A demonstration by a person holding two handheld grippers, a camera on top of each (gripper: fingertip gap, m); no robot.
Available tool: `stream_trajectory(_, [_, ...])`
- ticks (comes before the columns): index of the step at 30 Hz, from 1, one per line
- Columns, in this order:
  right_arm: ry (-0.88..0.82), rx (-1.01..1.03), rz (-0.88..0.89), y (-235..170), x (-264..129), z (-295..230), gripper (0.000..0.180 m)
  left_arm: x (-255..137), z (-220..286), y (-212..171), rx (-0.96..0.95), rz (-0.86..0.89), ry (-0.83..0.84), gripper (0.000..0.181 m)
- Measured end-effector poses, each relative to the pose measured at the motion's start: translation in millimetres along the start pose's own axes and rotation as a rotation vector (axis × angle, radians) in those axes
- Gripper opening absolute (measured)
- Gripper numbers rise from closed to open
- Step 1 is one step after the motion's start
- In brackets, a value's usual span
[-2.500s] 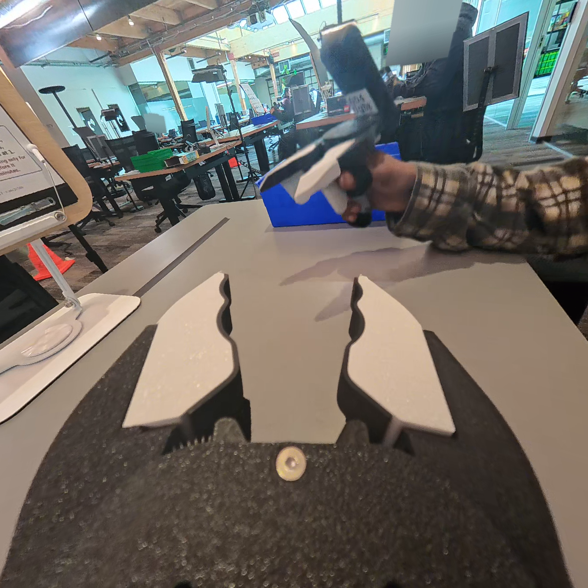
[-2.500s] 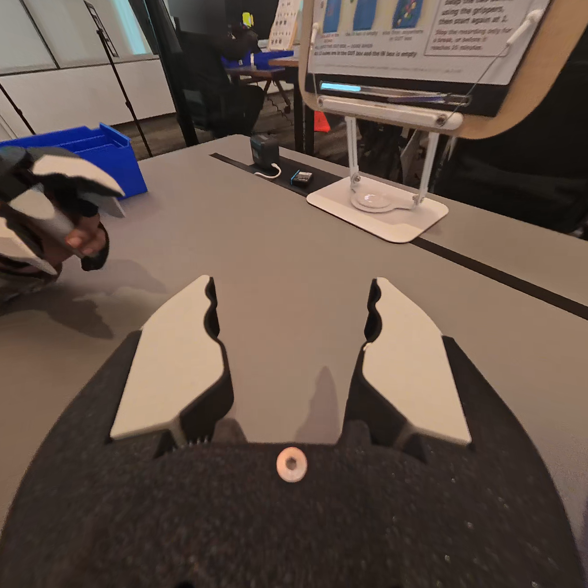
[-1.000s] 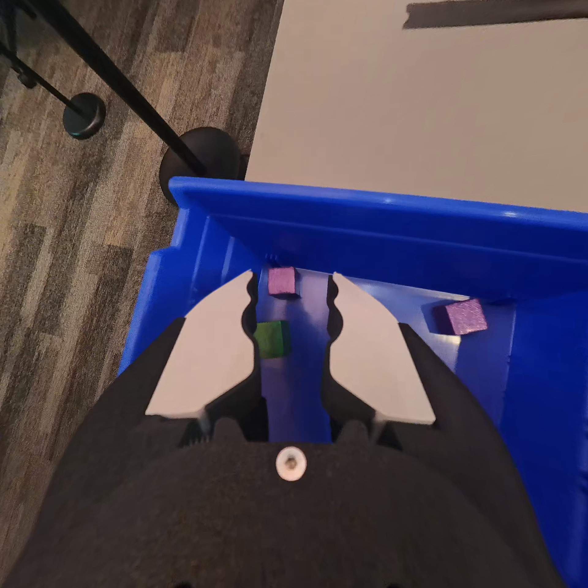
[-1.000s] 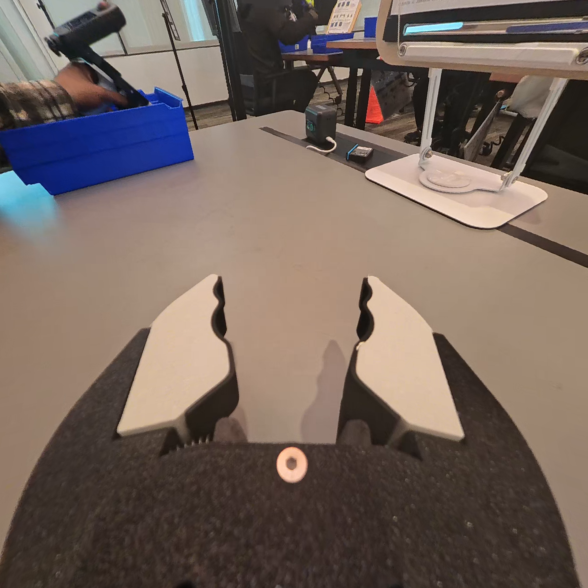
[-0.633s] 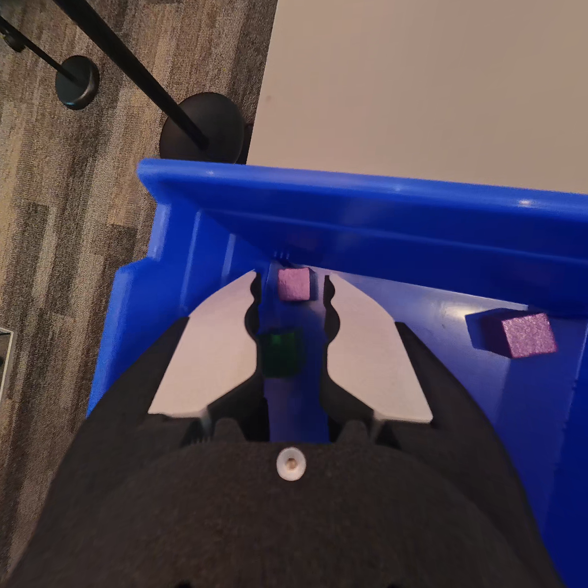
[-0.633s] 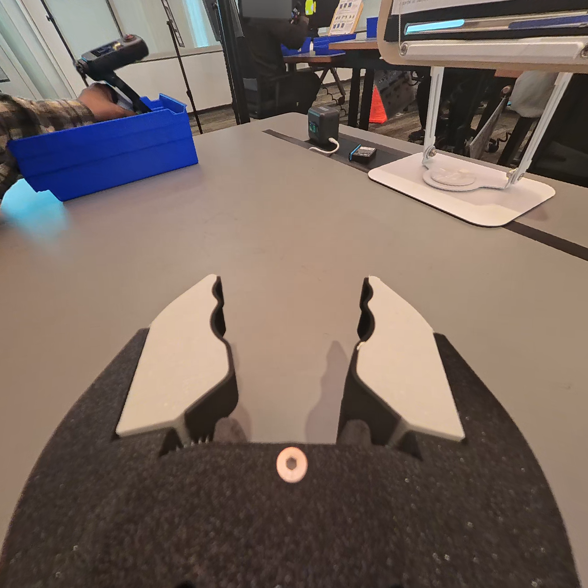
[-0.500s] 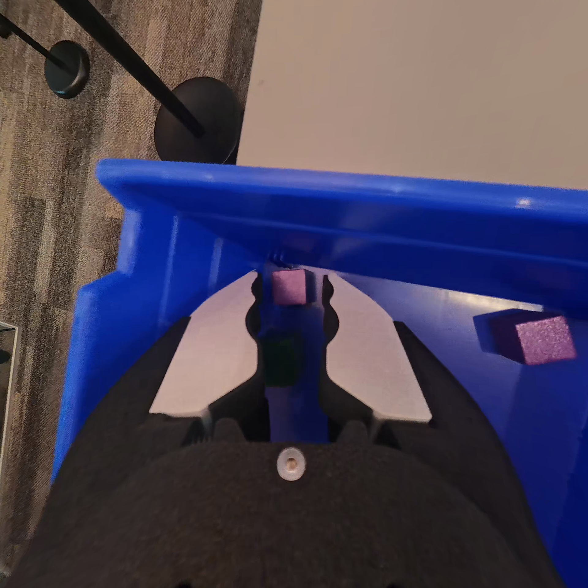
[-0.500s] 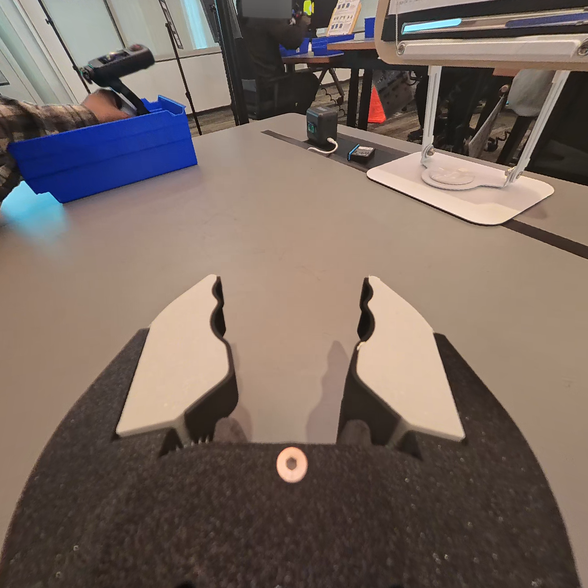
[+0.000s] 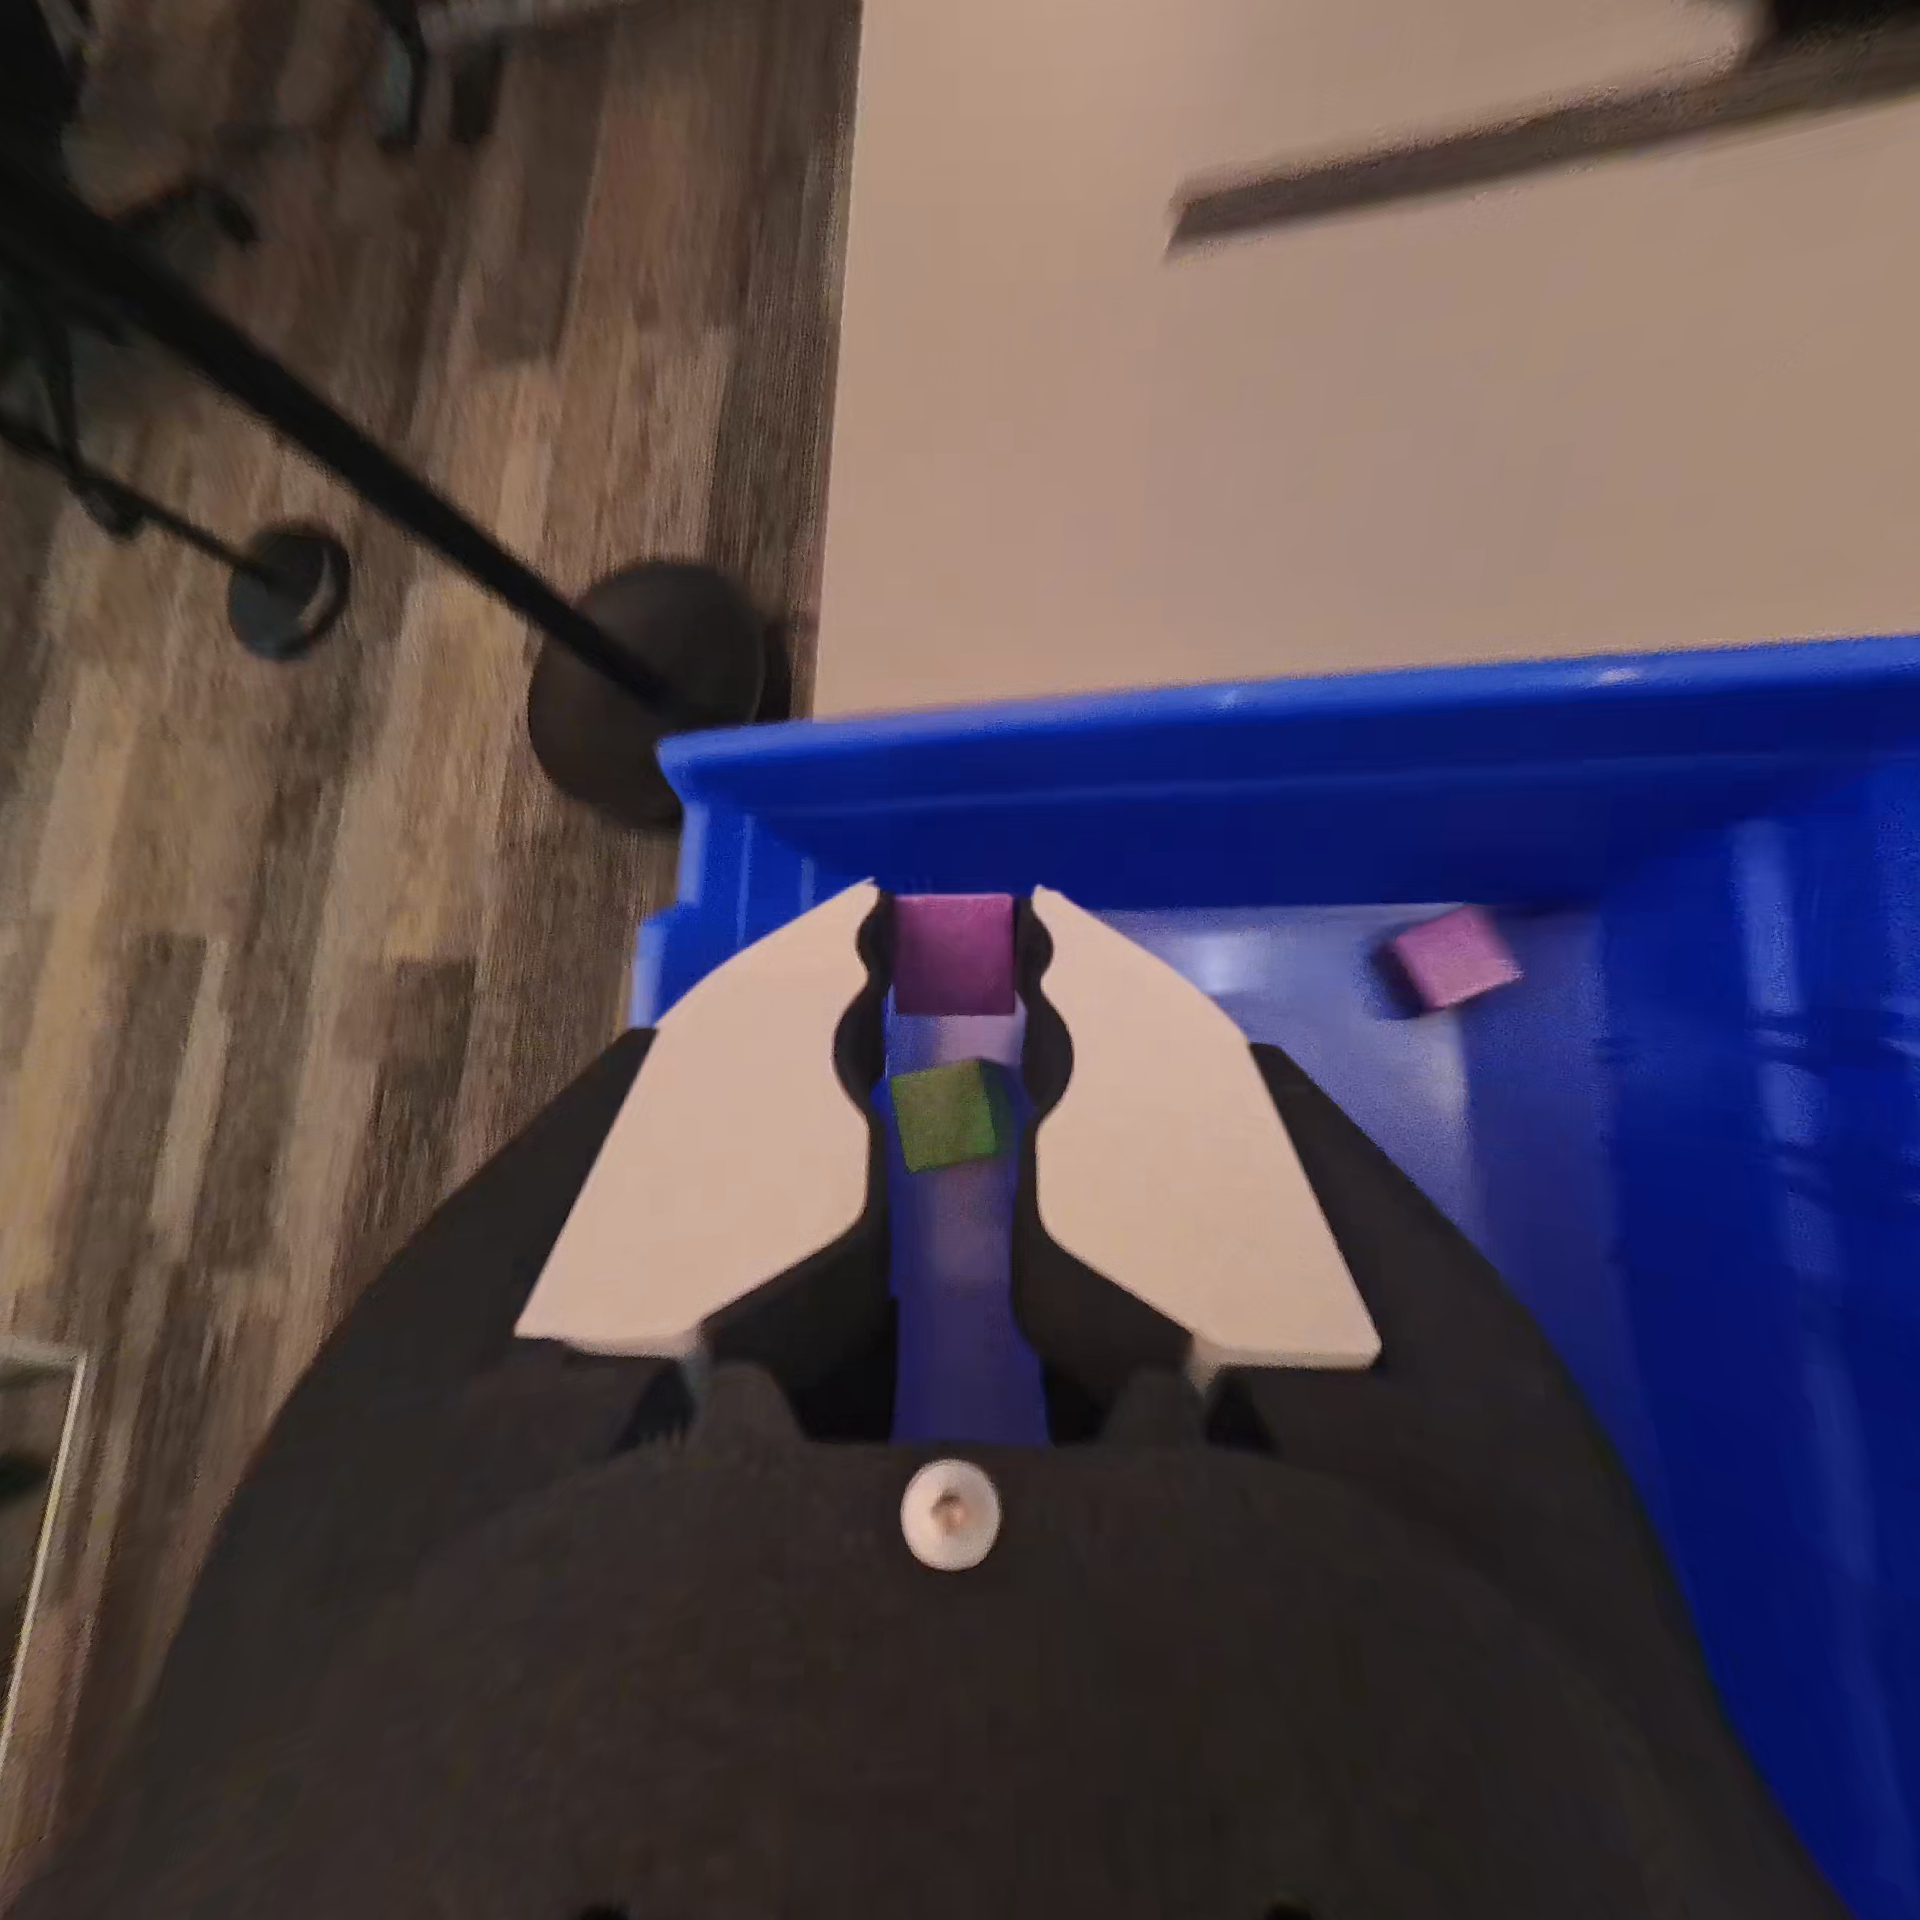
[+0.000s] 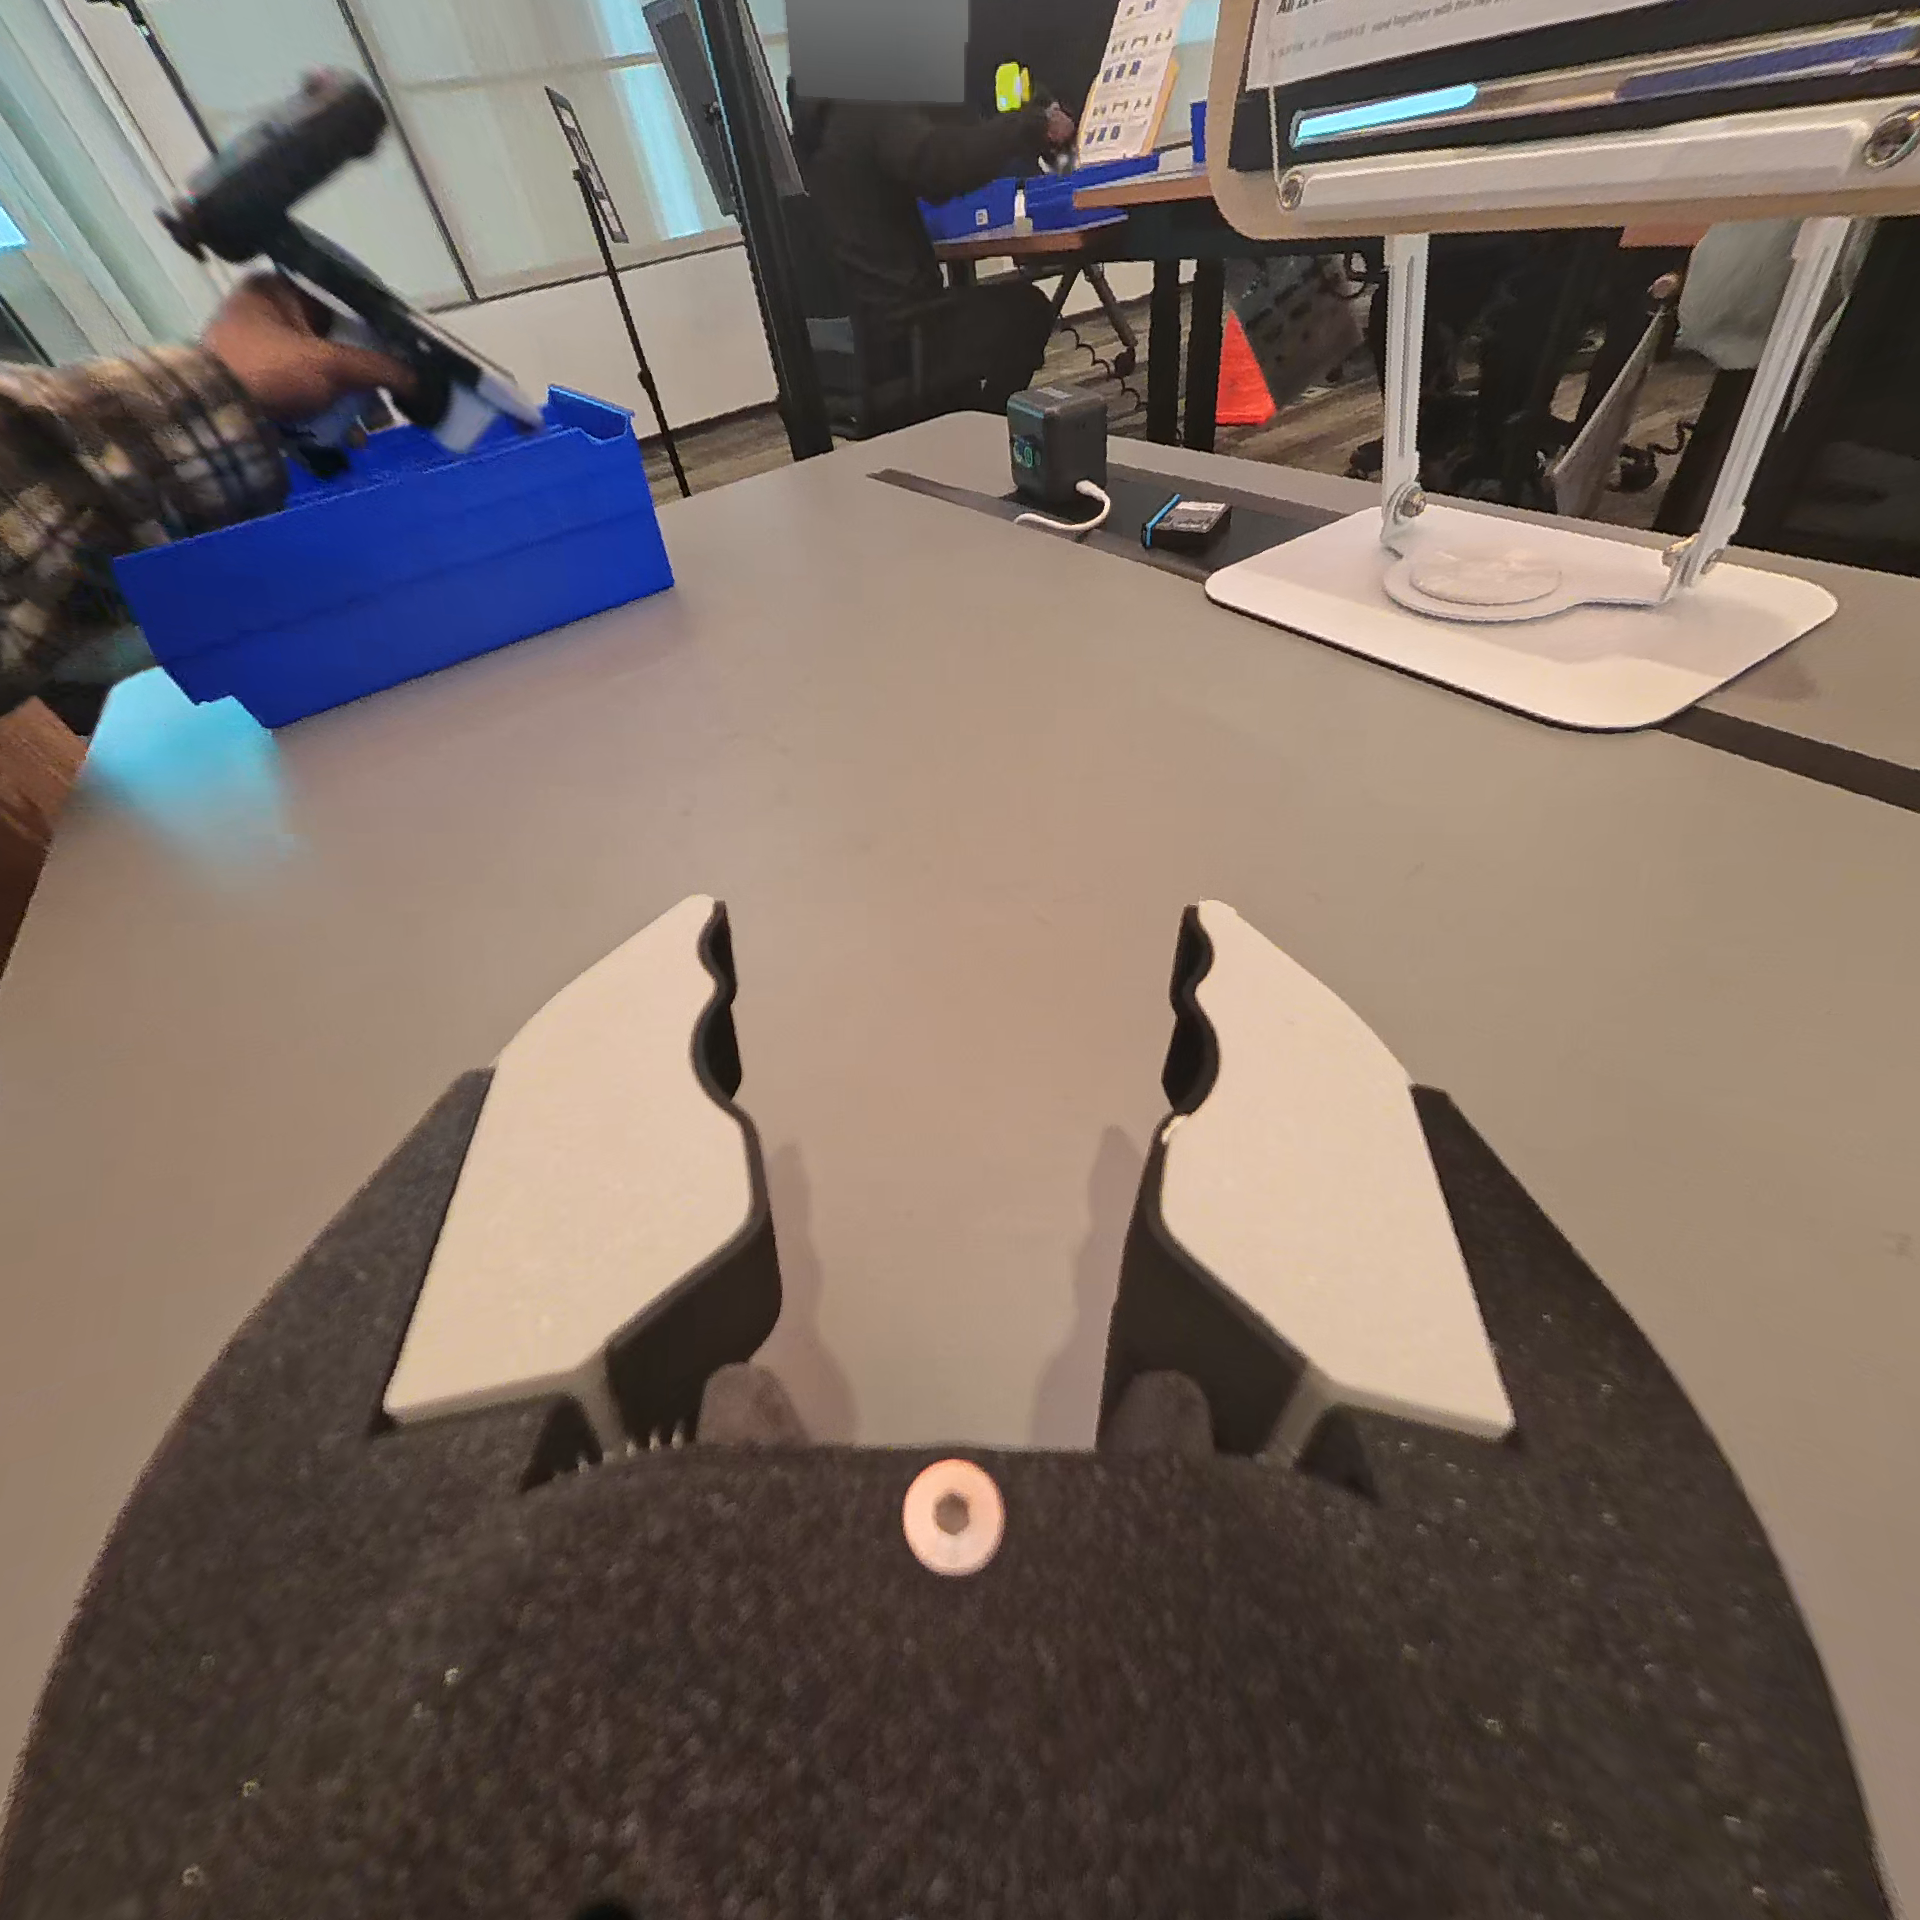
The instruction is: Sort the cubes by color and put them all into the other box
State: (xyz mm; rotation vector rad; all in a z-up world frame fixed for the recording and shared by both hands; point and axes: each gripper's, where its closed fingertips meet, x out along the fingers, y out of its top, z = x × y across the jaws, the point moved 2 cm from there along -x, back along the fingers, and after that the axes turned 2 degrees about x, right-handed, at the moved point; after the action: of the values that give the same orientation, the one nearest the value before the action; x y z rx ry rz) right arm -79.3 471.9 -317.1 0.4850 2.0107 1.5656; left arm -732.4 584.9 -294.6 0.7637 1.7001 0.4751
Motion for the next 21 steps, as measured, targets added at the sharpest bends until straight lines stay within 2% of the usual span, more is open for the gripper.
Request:
stream_trajectory(2, [0.012, 0.007, -0.002, -1.0, 1.6, -1.8, 0.08, -40.6, 13.4, 31.9, 0.064, 0.165, -0.049, 0.022])
stream_trajectory(5, [0.035, 0.001, -0.026, -6.1, 6.6, -5.7, 0.08, -103.3, 71.5, 75.0, 0.175, 0.39, -0.221, 0.022])
stream_trajectory(9, [0.07, -0.044, -0.056, -12.8, 15.1, -14.5, 0.081, -163.0, 200.3, 95.8, 0.296, 0.528, -0.555, 0.022])
stream_trajectory(11, [0.074, -0.1, -0.05, -11.1, 17.2, -21.1, 0.085, -186.4, 270.5, 94.1, 0.309, 0.585, -0.788, 0.022])
stream_trajectory(14, [0.026, -0.242, 0.007, 3.0, 15.3, -33.9, 0.091, -211.3, 358.9, 85.5, 0.172, 0.627, -1.218, 0.022])
stream_trajectory(17, [-0.064, -0.418, 0.105, 27.4, 6.2, -52.5, 0.089, -214.6, 418.4, 76.1, -0.058, 0.576, -1.597, 0.022])
stream_trajectory(19, [-0.13, -0.555, 0.171, 45.6, -1.6, -68.3, 0.081, -210.9, 442.2, 72.0, -0.244, 0.512, -1.795, 0.022])
stream_trajectory(21, [-0.173, -0.688, 0.233, 60.4, -5.3, -86.1, 0.073, -205.2, 455.7, 69.1, -0.402, 0.46, -1.915, 0.022])
